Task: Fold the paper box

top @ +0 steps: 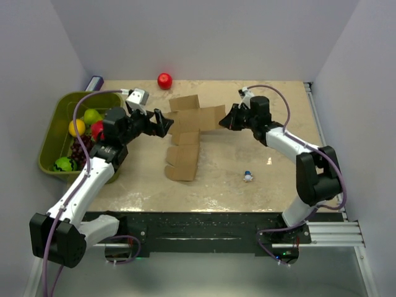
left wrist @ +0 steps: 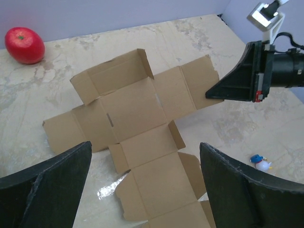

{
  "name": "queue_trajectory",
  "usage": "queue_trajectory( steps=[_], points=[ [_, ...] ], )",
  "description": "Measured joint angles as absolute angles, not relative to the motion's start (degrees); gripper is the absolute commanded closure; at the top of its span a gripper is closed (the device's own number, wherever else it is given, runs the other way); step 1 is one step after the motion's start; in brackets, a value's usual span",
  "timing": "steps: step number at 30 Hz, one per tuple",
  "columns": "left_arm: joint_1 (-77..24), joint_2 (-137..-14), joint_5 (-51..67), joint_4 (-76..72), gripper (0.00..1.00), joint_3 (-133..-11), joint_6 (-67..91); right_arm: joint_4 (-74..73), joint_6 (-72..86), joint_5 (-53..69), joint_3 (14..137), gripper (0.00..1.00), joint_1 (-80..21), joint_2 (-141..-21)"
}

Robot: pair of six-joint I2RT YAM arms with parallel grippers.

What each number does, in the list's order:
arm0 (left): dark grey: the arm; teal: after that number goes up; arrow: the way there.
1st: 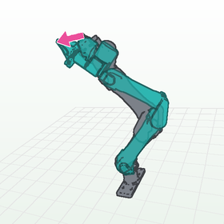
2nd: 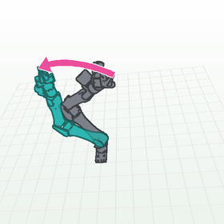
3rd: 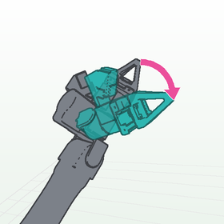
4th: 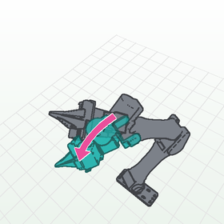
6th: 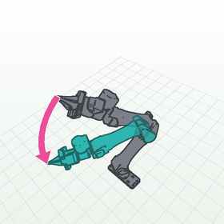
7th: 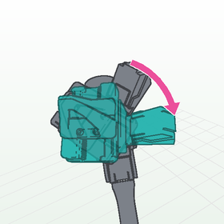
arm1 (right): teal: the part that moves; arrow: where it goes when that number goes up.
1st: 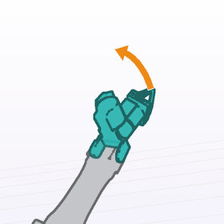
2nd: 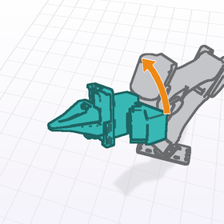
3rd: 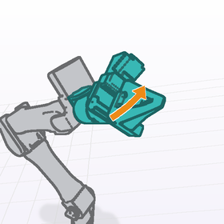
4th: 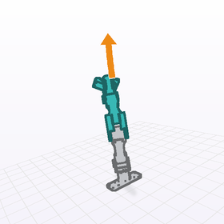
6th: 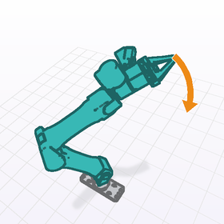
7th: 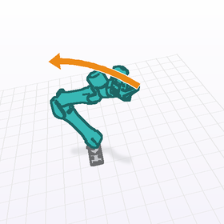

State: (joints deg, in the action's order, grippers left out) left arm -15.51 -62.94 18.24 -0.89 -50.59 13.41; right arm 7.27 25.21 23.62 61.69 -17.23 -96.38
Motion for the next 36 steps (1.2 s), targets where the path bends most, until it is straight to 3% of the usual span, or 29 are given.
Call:
queue_trajectory(
  steps=[9,17,36],
  points=[
    [-14.6,-63.9,23.2,-1.2,0.00,-52.9,13.0,5.3,21.5,30.3,61.7,1.00,-17.2,-87.4],
    [-5.9,-68.4,30.8,-5.9,0.00,-61.0,17.0,4.3,19.4,38.7,61.7,1.00,-17.2,-83.0],
    [4.2,-67.5,38.6,-6.9,0.00,-54.9,16.5,1.6,19.3,50.9,62.3,1.00,-17.2,-75.4]
  ],
)
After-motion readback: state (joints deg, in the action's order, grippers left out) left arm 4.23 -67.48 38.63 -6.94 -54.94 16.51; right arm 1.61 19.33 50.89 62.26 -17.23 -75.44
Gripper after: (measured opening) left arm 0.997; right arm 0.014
